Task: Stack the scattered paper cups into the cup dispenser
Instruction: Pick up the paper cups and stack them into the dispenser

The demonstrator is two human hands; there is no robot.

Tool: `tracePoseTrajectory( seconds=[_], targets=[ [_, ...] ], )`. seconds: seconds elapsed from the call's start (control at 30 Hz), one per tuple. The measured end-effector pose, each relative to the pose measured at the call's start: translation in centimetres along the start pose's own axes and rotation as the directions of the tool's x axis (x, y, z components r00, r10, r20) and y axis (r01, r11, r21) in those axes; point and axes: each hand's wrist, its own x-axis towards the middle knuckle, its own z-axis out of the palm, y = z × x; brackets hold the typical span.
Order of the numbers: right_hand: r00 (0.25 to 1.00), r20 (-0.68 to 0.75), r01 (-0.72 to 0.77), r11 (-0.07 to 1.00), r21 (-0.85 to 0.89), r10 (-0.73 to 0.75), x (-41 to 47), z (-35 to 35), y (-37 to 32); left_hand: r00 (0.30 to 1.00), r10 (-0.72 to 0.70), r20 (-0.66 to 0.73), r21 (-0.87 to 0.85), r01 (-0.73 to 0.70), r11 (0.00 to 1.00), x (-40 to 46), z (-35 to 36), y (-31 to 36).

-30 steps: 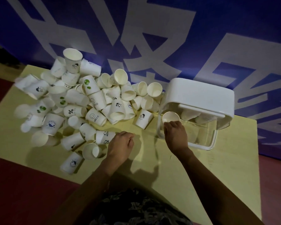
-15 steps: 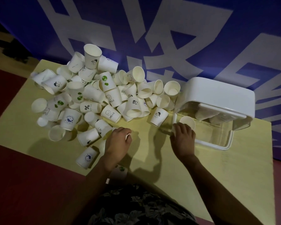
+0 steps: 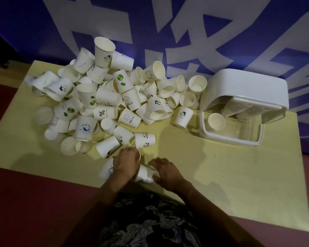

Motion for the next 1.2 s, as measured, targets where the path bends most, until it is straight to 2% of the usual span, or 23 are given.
tracePoseTrajectory(
  seconds=[0.1, 0.2, 0.37, 0.43, 0.5, 0.63, 0.77, 0.87, 0.93, 1.07, 1.13, 1.2],
  targets=[
    [0.998, 0.048, 0.042, 0.997, -0.059, -0.04, 0.8, 1.9, -1.8, 0.996, 0.094, 0.007, -0.046, -0.093, 0.995, 0.4, 0.2, -0.8],
    [1.0, 0.017, 0.001, 0.998, -0.07, 0.0, 1.2, 3.2, -3.0, 0.982, 0.191, 0.003, -0.063, -0.19, 0.98, 0.6, 0.4, -1.4],
    [0.993, -0.02, -0.114, 0.99, -0.086, 0.113, 0.8, 3.3, -3.2, 0.971, 0.237, -0.016, 0.058, -0.235, 0.97, 0.5, 0.5, -1.6],
    [0.98, -0.079, -0.185, 0.982, -0.042, 0.181, 0.4, 2.6, -2.7, 0.971, 0.235, -0.043, 0.075, -0.231, 0.97, 0.5, 0.4, -1.2],
    [0.953, -0.206, -0.23, 0.973, -0.027, 0.22, -0.5, 1.7, -1.9, 0.968, 0.234, -0.089, 0.046, -0.231, 0.972, 0.4, 0.2, -0.6],
    [0.842, -0.439, -0.331, 0.943, 0.041, 0.314, -2.7, -0.2, 0.1, 0.951, 0.249, -0.186, -0.029, -0.258, 0.966, 0.3, -0.9, 1.4],
    [0.666, -0.63, -0.406, 0.903, 0.142, 0.399, -4.5, -2.7, 1.8, 0.939, 0.264, -0.221, -0.073, -0.286, 0.955, 0.8, -1.9, 4.3],
    [0.53, -0.729, -0.357, 0.894, 0.272, 0.433, -5.7, -5.1, 3.2, 0.921, 0.307, -0.241, -0.117, -0.342, 0.933, 1.6, -2.6, 6.8],
    [0.476, -0.753, -0.282, 0.89, 0.358, 0.454, -6.4, -7.0, 4.6, 0.899, 0.346, -0.27, -0.143, -0.392, 0.909, 2.1, -3.0, 8.7],
    [0.36, -0.84, -0.231, 0.911, 0.341, 0.406, -7.3, -11.1, 7.6, 0.864, 0.368, -0.343, -0.209, -0.452, 0.867, 2.9, -4.1, 12.5],
    [0.354, -0.857, -0.242, 0.922, 0.302, 0.374, -7.3, -12.9, 9.2, 0.846, 0.38, -0.374, -0.189, -0.47, 0.862, 3.2, -4.6, 14.3],
    [0.42, -0.839, -0.257, 0.932, 0.257, 0.347, -6.8, -14.1, 10.8, 0.847, 0.374, -0.379, -0.201, -0.469, 0.86, 3.6, -5.0, 16.0]
  ],
)
